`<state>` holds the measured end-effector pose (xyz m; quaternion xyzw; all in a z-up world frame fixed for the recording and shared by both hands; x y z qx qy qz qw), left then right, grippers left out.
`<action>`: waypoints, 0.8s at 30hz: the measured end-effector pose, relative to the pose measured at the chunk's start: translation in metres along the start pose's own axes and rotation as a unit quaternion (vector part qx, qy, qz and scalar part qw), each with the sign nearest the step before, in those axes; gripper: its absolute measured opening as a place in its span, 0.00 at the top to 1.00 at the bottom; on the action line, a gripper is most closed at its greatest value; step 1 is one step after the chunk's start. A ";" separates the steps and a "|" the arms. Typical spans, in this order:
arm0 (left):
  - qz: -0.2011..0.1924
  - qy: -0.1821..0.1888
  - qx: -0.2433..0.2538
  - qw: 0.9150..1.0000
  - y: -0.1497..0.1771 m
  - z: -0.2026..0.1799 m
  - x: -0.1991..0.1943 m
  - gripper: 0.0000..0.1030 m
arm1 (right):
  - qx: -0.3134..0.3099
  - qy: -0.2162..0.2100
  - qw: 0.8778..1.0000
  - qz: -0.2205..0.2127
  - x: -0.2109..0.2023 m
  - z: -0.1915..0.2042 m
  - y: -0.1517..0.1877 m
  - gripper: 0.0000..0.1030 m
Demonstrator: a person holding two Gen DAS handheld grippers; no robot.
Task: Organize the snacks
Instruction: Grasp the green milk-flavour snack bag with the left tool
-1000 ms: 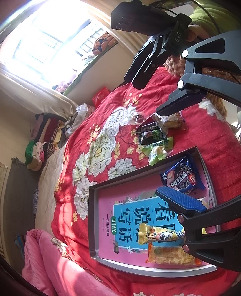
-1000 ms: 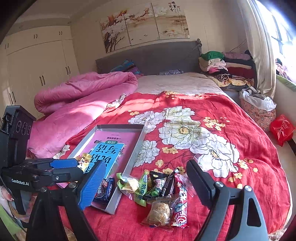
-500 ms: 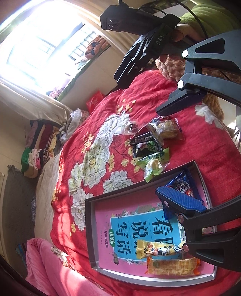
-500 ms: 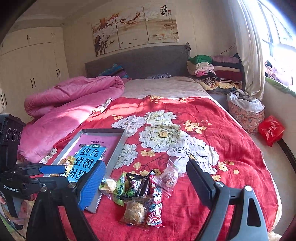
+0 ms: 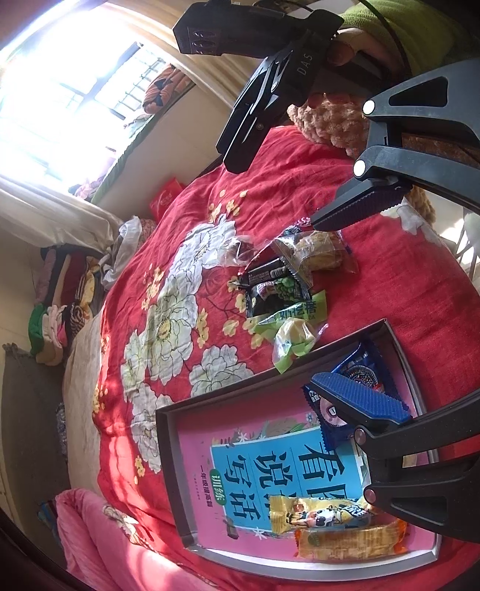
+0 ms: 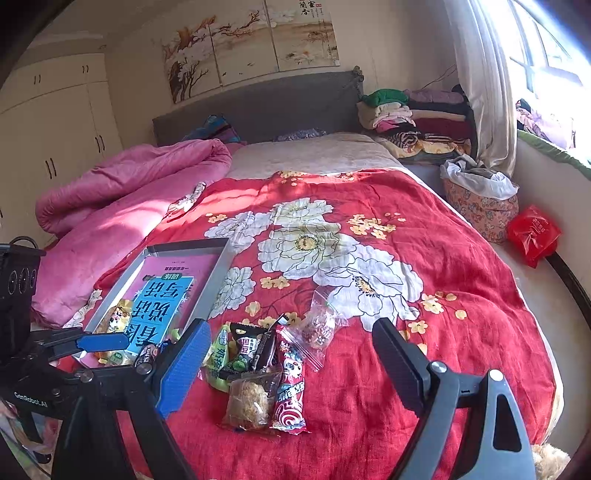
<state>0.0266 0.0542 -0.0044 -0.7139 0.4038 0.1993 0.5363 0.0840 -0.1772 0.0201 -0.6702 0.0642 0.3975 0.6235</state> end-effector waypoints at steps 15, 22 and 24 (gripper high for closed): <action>0.061 -0.044 0.178 0.981 -0.032 -0.015 0.036 0.22 | -0.035 -0.044 0.995 0.085 0.030 0.019 0.025 0.14; 0.116 -0.036 0.261 0.958 -0.039 -0.024 0.060 0.22 | -0.059 -0.048 0.989 0.124 0.048 0.029 0.040 0.14; 0.136 -0.047 0.291 0.946 -0.037 -0.027 0.070 0.22 | -0.062 -0.050 0.988 0.135 0.053 0.031 0.043 0.15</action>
Point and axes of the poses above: each gripper's, at about its wrist camera, not at the fingertips, and x roughly the way its jaws point, z to its left, y to its underside, the point moved 1 cm from there along x, roughly the way its jaws point, and after that the axes turned 2 degrees about y, right-handed, at the moved point
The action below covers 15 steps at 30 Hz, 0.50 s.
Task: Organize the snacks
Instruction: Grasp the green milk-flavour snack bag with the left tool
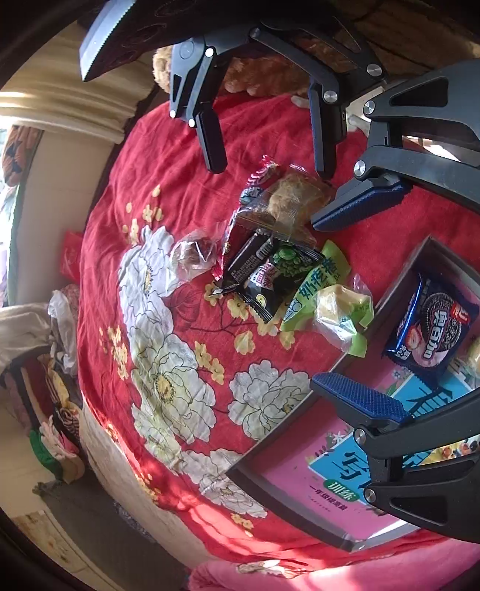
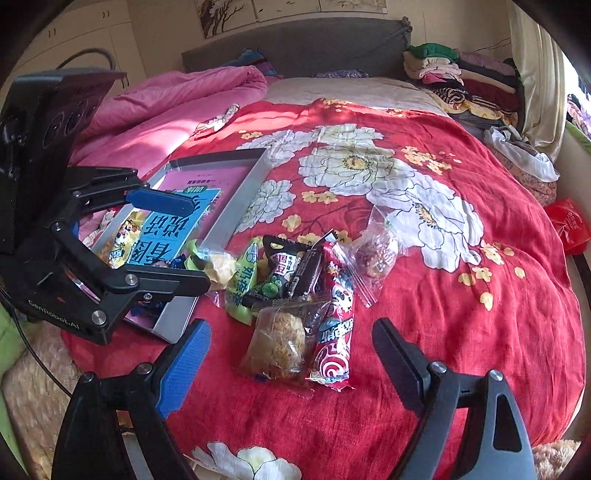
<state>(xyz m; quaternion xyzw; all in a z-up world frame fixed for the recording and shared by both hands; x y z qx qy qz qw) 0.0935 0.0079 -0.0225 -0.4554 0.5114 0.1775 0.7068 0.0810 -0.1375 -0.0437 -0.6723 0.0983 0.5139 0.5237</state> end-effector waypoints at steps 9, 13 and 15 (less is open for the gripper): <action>0.087 0.002 0.064 0.994 -0.004 0.001 0.035 0.22 | -0.023 0.008 0.999 0.043 0.024 0.010 0.007 0.27; 0.095 -0.007 0.073 0.993 -0.006 0.000 0.039 0.22 | -0.037 0.015 0.998 0.049 0.030 0.014 0.008 0.27; 0.094 0.002 0.069 0.993 -0.006 -0.001 0.038 0.25 | -0.038 0.018 0.998 0.050 0.034 0.014 0.008 0.28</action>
Point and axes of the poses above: each gripper's, at about its wrist camera, not at the fingertips, and x roughly the way its jaws point, z to its left, y to its underside, the point moved 1 cm from there along x, roughly the way its jaws point, and after that the axes turned 2 degrees about y, right-handed, at the moved point
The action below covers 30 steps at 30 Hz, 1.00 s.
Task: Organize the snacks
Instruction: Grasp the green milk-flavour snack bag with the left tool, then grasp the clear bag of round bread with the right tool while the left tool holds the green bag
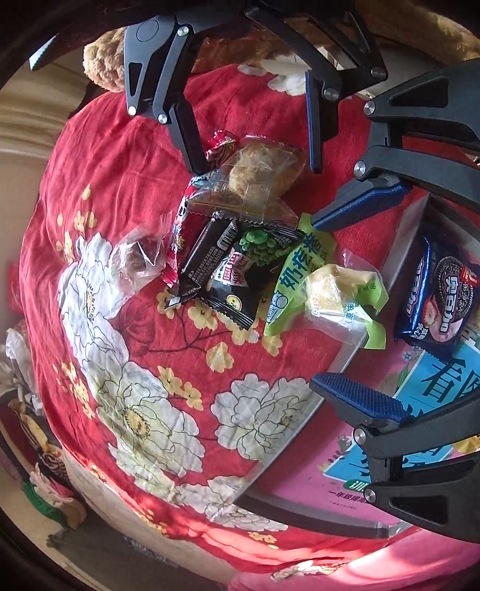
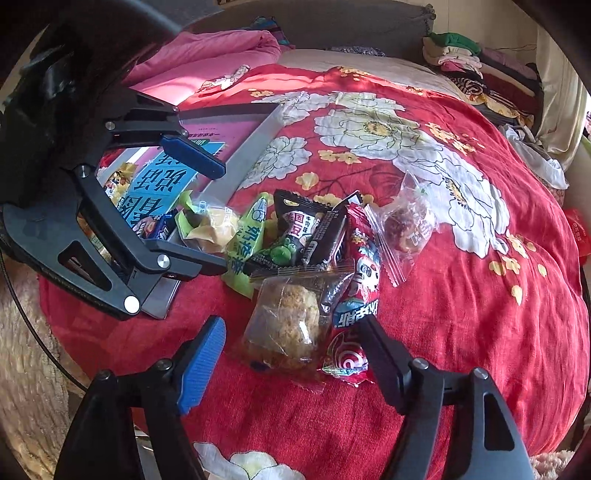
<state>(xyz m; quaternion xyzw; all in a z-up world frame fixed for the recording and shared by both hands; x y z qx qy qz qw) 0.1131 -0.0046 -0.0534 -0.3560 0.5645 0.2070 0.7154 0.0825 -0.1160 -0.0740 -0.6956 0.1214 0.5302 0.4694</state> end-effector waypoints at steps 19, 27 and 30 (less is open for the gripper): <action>-0.024 0.039 -0.111 0.993 0.016 -0.008 0.004 0.62 | -0.019 -0.011 1.000 -0.007 0.008 0.005 -0.004 0.57; -0.078 0.063 -0.203 0.974 0.033 -0.003 -0.009 0.63 | 0.022 -0.045 0.998 -0.030 -0.005 -0.008 -0.006 0.61; -0.096 0.068 -0.227 0.967 0.040 -0.002 -0.017 0.63 | 0.033 -0.048 0.997 -0.044 -0.012 -0.012 -0.007 0.62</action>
Point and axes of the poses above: each gripper's, at about its wrist camera, not at the fingertips, and x roughly the way its jaws point, z to its left, y to its underside, the point moved 1 cm from there along x, roughly the way its jaws point, and after that the axes turned 2 degrees about y, right-handed, at the moved point
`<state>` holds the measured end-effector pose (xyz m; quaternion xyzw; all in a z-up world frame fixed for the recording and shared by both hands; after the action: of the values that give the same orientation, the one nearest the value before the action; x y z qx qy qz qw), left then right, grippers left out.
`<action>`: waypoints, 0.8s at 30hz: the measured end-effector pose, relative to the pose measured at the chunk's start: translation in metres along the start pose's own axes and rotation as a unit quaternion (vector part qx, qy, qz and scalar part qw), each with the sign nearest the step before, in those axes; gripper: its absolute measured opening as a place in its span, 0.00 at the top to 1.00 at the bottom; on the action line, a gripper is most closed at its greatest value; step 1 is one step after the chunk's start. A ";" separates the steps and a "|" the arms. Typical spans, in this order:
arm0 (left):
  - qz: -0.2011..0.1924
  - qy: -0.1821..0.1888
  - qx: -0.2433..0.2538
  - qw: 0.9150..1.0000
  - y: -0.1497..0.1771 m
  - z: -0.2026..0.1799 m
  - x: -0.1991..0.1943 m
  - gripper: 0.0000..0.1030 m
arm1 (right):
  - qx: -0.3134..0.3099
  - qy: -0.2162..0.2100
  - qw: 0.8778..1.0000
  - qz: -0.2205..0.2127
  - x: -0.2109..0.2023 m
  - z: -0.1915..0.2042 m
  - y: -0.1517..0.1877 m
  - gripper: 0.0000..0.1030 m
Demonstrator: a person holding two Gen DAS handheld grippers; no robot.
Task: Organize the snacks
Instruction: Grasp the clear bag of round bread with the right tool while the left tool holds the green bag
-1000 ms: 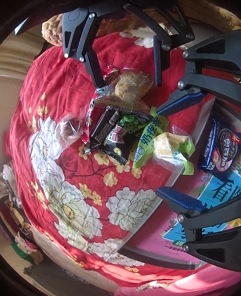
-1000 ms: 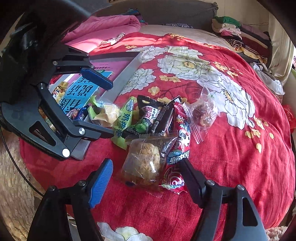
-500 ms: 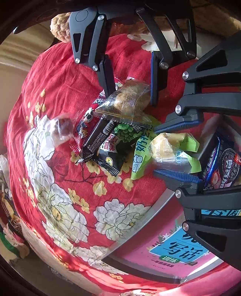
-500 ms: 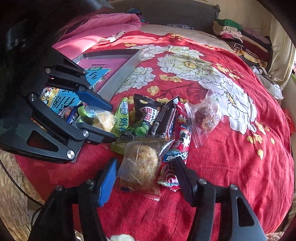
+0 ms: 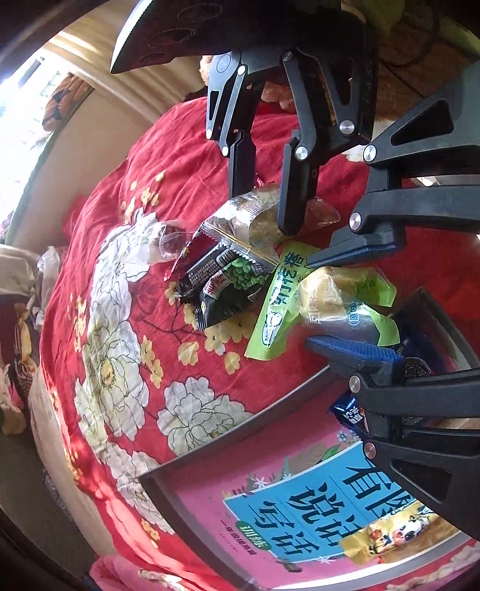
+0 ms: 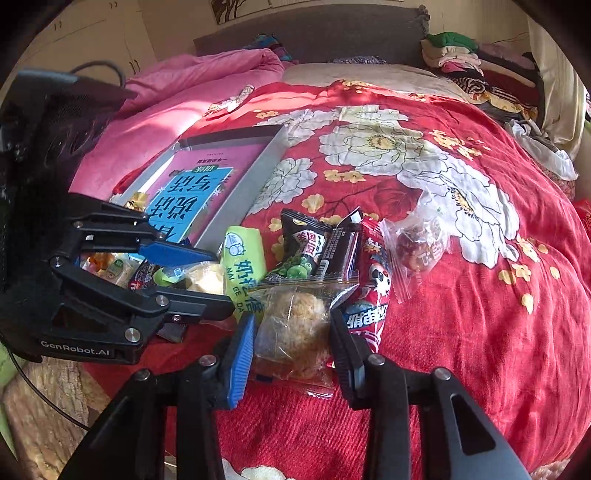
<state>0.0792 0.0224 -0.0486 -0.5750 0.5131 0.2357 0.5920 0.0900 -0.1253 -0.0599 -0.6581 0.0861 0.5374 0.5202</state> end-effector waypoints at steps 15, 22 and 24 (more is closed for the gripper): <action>-0.055 -0.002 -0.076 0.996 0.013 0.015 -0.032 0.63 | 0.041 -0.030 0.997 -0.056 -0.023 -0.011 -0.009 0.62; -0.077 -0.008 -0.096 0.992 0.017 0.017 -0.044 0.63 | 0.038 -0.034 0.996 -0.070 -0.028 -0.008 -0.011 0.62; -0.079 -0.012 -0.101 0.992 0.019 0.018 -0.046 0.63 | 0.036 -0.033 0.996 -0.072 -0.028 -0.007 -0.011 0.62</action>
<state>0.0523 0.0574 -0.0197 -0.6678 0.4327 0.2454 0.5536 0.0903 -0.1384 -0.0317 -0.6255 0.0407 0.5162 0.5836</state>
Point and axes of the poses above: each gripper's, at about its wrist camera, not at the fingertips, and x roughly the way its jaws point, z to its left, y to its underside, the point moved 1 cm from there along x, roughly the way its jaws point, and after that the axes turned 2 degrees about y, right-handed, at the moved point
